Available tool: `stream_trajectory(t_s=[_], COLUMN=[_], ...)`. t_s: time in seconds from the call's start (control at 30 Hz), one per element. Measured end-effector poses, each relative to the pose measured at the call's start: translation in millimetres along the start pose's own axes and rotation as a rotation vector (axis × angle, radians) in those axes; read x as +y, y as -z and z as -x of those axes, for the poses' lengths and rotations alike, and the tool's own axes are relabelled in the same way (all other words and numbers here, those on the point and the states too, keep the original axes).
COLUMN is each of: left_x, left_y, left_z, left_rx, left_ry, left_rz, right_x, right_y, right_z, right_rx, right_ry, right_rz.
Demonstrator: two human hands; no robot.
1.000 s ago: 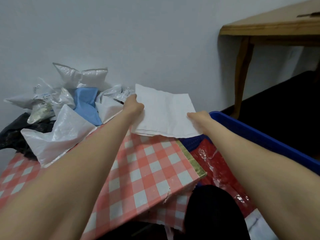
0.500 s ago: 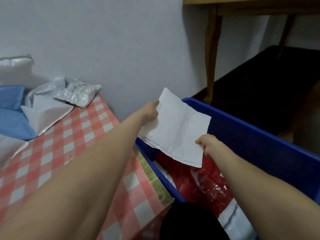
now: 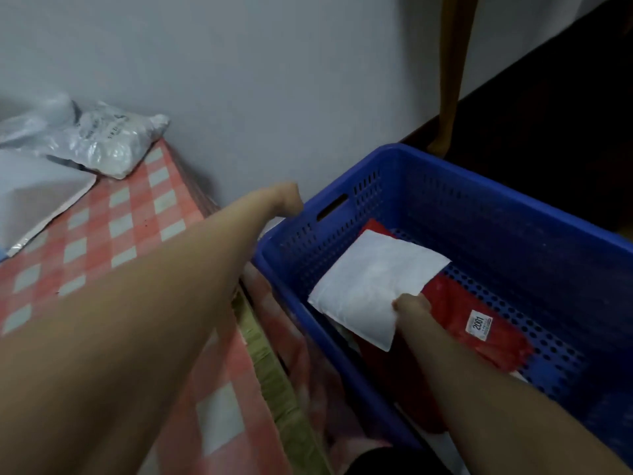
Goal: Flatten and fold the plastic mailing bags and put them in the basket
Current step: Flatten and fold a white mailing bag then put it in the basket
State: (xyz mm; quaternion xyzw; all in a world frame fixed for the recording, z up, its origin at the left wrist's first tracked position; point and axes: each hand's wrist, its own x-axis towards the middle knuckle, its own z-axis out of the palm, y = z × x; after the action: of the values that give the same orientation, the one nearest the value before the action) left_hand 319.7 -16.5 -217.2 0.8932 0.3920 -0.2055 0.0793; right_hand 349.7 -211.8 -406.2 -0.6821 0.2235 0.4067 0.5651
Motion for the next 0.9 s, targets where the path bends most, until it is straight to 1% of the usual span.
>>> stream_trajectory(t_s=[0.03,0.07,0.17,0.2,0.27,0.33,0.4,0.47,0.57,0.7,0.77,0.83,0.9], left_x=[-0.5,-0.7,-2.3,-2.4,-1.9,-0.1,-0.2,-1.1,-4.8,-10.5,-13.9,-19.2,-28.0], left_y=[0.5,0.2,-5.6,-7.0,-9.9,-10.2,-10.2,-10.2,-7.3,3.6,11.0,20.3,30.2], left_z=[-2.3,-4.1,-11.1,-12.4,-14.7,-13.5,-12.2,-9.6,-1.6,19.3,33.2,49.1,68.1], left_rx=[0.007,0.006,-0.018,-0.026,-0.035,-0.039,-0.038,-0.036,-0.030,0.013,0.073,0.169,0.271], left_ry=[-0.004,-0.005,-0.007,-0.006,-0.002,-0.005,-0.013,-0.017,-0.024,-0.048,-0.055,-0.080,-0.116], left_rz=[-0.013,-0.025,-0.044,-0.050,-0.057,-0.057,-0.062,-0.070,-0.069,-0.080,-0.073,-0.051,-0.009], right_x=[3.6,8.5,16.6,15.9,13.9,13.3,9.9,7.4,2.6,-21.2,-36.9,-50.5,-64.7], right_y=[-5.8,-12.1,-20.3,-21.1,-23.0,-25.1,-25.4,-25.3,-24.4,-27.7,-35.4,-42.0,-48.7], right_z=[-7.5,-12.1,-17.3,-17.3,-16.0,-17.4,-11.1,-6.4,-3.3,21.0,33.8,51.2,73.0], right_rx=[0.033,0.037,-0.035,-0.073,-0.147,-0.153,-0.214,-0.222,-0.178,-0.200,-0.194,-0.090,-0.054], right_ry=[-0.016,-0.035,-0.067,-0.062,-0.121,-0.163,-0.198,-0.220,-0.207,-0.109,-0.015,0.146,0.340], right_rz=[-0.040,-0.001,0.099,0.105,0.092,0.144,0.144,0.149,0.197,0.201,0.257,0.345,0.460])
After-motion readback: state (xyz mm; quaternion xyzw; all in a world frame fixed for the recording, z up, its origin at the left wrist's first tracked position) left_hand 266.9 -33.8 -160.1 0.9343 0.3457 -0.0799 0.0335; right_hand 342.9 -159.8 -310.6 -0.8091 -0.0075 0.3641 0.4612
